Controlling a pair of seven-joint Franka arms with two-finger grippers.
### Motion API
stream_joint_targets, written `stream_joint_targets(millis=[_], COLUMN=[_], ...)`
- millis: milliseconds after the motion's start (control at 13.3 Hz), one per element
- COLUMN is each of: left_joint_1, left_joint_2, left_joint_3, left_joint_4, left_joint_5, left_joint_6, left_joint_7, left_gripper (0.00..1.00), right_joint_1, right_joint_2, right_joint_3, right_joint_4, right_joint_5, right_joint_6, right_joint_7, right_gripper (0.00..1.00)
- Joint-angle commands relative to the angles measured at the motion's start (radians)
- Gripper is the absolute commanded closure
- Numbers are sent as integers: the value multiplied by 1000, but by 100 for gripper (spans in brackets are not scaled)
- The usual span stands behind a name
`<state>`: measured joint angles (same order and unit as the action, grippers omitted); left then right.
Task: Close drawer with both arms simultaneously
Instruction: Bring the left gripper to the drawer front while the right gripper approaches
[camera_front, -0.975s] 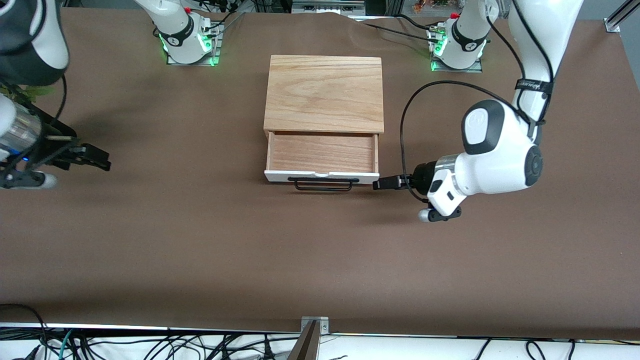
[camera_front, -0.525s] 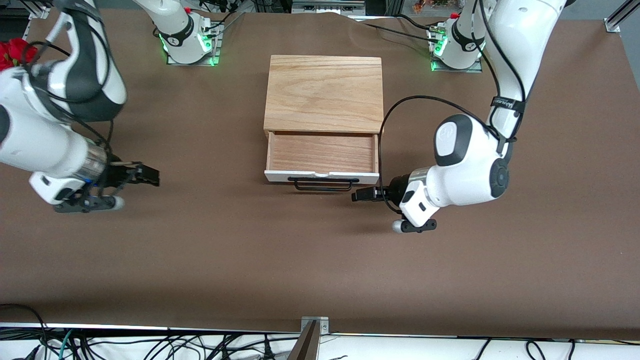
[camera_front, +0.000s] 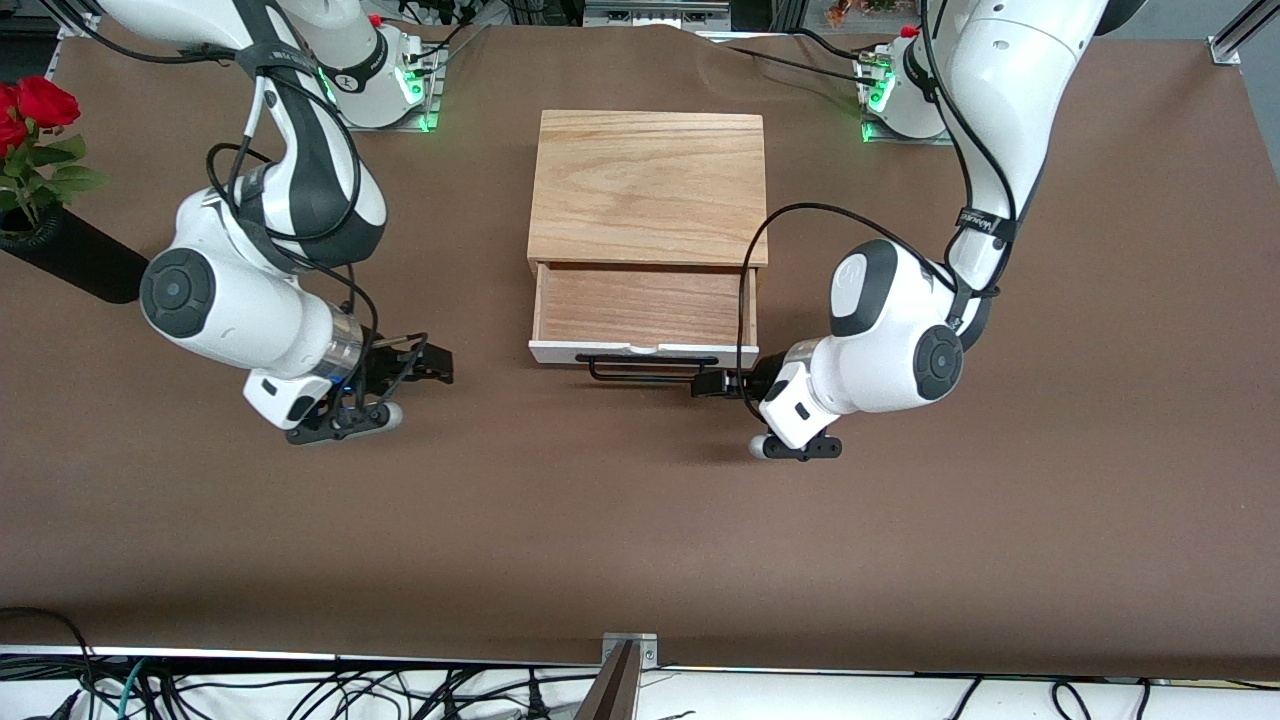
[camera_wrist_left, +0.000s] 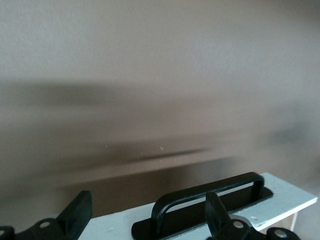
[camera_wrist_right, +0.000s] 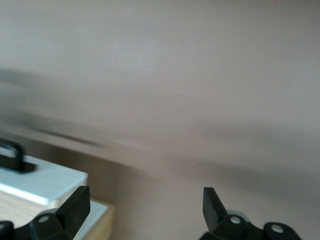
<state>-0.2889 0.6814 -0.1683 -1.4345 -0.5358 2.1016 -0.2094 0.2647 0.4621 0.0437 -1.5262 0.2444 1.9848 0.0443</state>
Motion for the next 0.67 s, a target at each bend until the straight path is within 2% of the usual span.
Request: stream_joint_targets(millis=[0, 375, 600], left_joint_1=[-10, -9, -4], left_joint_2=[-10, -17, -25], left_joint_3=[7, 7, 7], left_joint_4=[-38, -41, -41], left_joint_5=[20, 20, 20], left_joint_6=[-28, -109, -172], left_joint_7=[5, -5, -5], left_gripper=[0, 0, 0], right_joint_1=[60, 154, 182], right_joint_2=[47, 133, 155], right_joint_3=[-4, -4, -4], right_joint_4=[37, 35, 37], right_joint_5=[44, 47, 47], right_joint_6=[24, 143, 155], right_joint_7=[8, 8, 8], right_gripper=[0, 0, 0])
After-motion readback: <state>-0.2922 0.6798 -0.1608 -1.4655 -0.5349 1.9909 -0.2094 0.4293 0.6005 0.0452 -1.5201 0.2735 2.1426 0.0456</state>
